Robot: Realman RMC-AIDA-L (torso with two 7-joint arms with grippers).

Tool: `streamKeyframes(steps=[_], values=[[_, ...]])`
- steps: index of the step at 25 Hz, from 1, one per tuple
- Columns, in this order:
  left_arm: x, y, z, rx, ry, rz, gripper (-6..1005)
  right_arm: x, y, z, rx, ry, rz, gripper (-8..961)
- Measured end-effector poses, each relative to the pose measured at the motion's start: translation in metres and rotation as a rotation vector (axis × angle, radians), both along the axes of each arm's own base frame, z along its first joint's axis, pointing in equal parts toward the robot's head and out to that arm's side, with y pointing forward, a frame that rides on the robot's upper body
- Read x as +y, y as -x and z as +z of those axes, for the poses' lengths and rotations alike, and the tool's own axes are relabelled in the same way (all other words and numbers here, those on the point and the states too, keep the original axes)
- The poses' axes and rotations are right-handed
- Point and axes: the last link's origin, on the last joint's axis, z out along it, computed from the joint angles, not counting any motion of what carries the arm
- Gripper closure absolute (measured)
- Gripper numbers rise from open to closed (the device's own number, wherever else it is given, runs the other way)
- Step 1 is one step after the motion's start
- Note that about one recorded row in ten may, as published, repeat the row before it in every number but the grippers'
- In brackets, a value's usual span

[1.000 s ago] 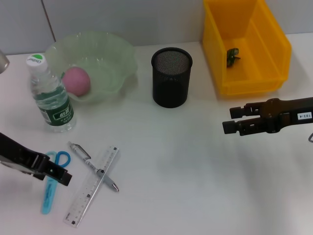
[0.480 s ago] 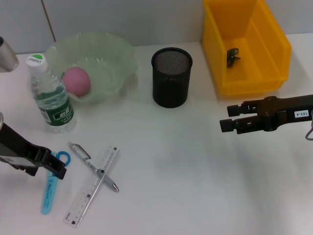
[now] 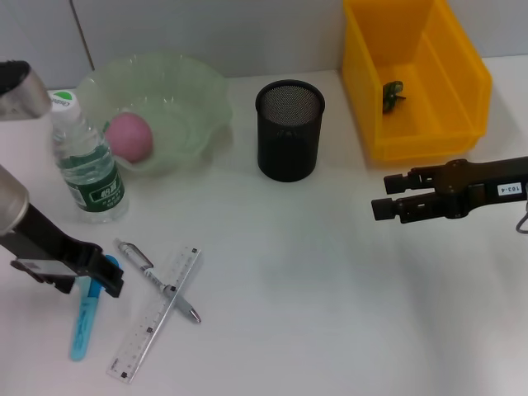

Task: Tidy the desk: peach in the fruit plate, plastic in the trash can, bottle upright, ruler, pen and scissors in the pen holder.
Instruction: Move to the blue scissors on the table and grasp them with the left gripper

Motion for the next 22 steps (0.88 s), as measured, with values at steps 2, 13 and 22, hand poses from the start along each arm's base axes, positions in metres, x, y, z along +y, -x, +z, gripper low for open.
streamKeyframes(steps=[2,13,22], values=[[0.0,0.0,0.0,0.0,0.0,0.0,245,0.0,0.0,0.0,-0.001,-0.001,0.002,128],[0.005,0.007,-0.013,0.016,0.0,0.01,246,0.002,0.002,0.0,-0.016,0.001,0.02,128],[0.007,0.011,-0.017,0.049,0.003,-0.004,247,0.002,0.002,-0.002,-0.026,0.009,0.021,129]])
